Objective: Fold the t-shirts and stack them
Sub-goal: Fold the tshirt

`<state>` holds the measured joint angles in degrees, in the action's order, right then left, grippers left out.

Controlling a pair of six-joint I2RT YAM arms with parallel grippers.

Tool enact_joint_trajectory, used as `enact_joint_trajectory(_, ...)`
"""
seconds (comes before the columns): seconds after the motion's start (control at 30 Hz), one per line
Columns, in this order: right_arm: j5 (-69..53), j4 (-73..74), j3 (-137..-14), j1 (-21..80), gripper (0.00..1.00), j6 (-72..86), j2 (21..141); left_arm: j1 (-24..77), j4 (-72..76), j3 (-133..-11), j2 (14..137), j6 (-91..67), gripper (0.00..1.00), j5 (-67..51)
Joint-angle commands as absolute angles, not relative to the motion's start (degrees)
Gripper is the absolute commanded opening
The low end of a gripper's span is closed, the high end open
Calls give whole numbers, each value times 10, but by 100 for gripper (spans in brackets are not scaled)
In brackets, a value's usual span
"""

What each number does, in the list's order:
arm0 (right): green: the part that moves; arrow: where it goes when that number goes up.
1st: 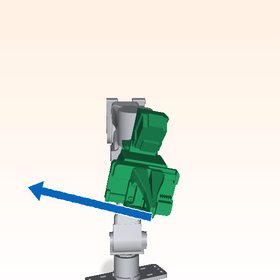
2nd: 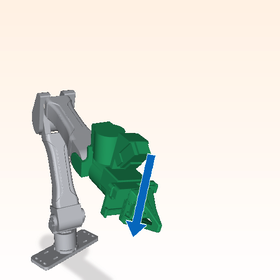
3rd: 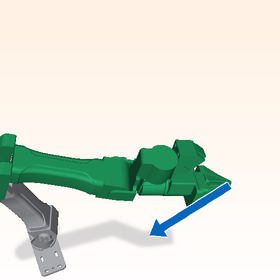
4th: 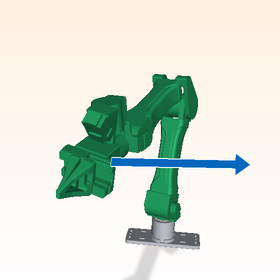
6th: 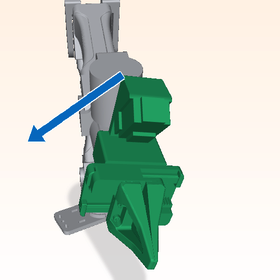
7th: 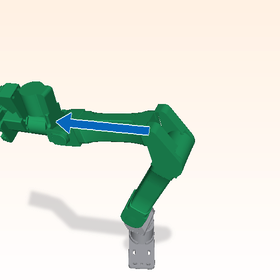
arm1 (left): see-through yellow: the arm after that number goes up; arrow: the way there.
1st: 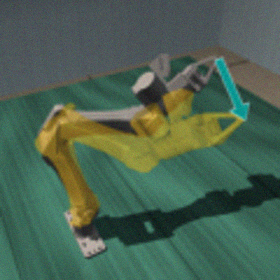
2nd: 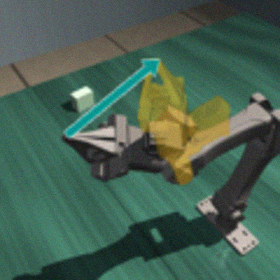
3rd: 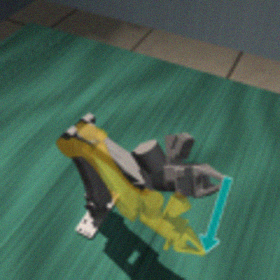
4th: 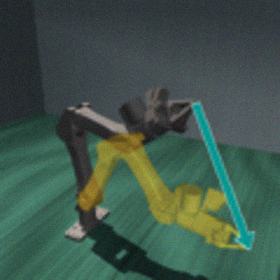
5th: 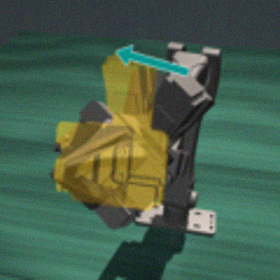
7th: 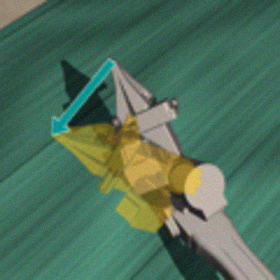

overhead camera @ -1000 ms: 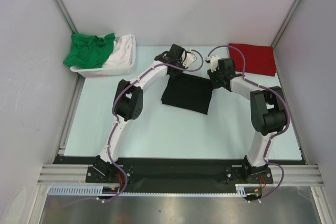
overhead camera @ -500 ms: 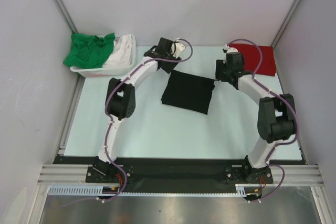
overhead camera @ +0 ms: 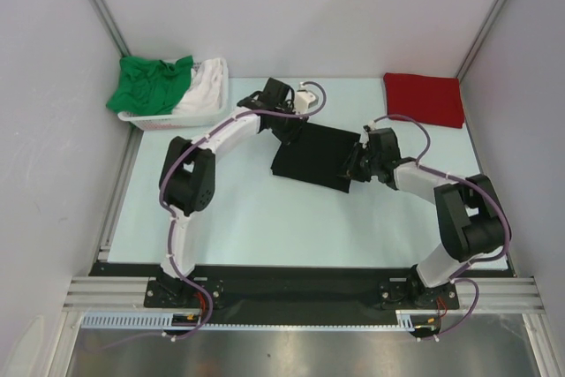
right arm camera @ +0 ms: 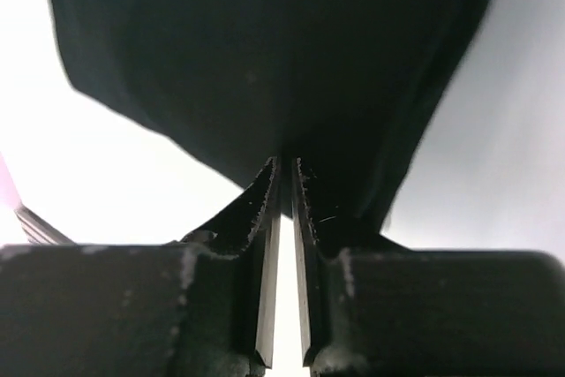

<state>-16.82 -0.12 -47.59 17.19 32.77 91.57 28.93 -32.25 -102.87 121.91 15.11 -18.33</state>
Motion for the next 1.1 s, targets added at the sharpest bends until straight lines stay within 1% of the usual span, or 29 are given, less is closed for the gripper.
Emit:
enact_joint_trajectory(0.0,-150,-22,-465,155,13,376,926,284,-304,-1033,1241,116,35,-175)
enact_joint_trajectory(0.1,-118,-12,-436,135,12,376,913,272,-318,-1060,1274,96,36,-148)
enact_joint_trajectory(0.23,-128,-4,-424,110,13,362,906,259,-332,-1093,1307,82,37,-135)
enact_joint_trajectory(0.3,-133,-3,-438,102,14,349,898,258,-331,-1094,1301,81,41,-134)
enact_joint_trajectory(0.33,-126,31,-446,98,14,343,893,258,-332,-1094,1294,81,42,-139)
enact_joint_trajectory(0.37,-116,43,-470,98,15,332,885,258,-333,-1091,1275,83,45,-147)
enact_joint_trajectory(0.47,-74,80,-510,97,15,298,863,259,-331,-1081,1225,91,49,-155)
enact_joint_trajectory(0.5,-69,83,-535,98,16,293,861,259,-332,-1079,1213,97,52,-153)
enact_joint_trajectory(0.6,-81,46,-559,105,17,286,870,259,-331,-1055,1161,100,54,-156)
enact_joint_trajectory(0.7,-155,-33,-579,111,18,309,922,269,-323,-995,1120,98,54,-189)
enact_joint_trajectory(0.73,-179,-53,-596,118,18,322,958,274,-325,-961,1114,98,53,-199)
enact_joint_trajectory(0.8,-199,-82,-607,120,18,335,991,291,-326,-926,1106,100,52,-203)
enact_joint_trajectory(0.87,-242,-150,-627,118,17,380,1032,301,-309,-876,1100,103,52,-196)
enact_joint_trajectory(0.9,-251,-171,-636,115,17,395,1072,309,-302,-864,1101,101,52,-192)
enact_joint_trajectory(0.93,-255,-212,-643,113,17,407,1089,311,-294,-854,1108,98,51,-191)
enact_joint_trajectory(1.0,-247,-243,-660,111,15,428,1134,316,-288,-839,1119,91,50,-190)
enact_joint_trajectory(1.07,-230,-271,-666,106,15,435,1157,317,-279,-831,1134,91,50,-182)
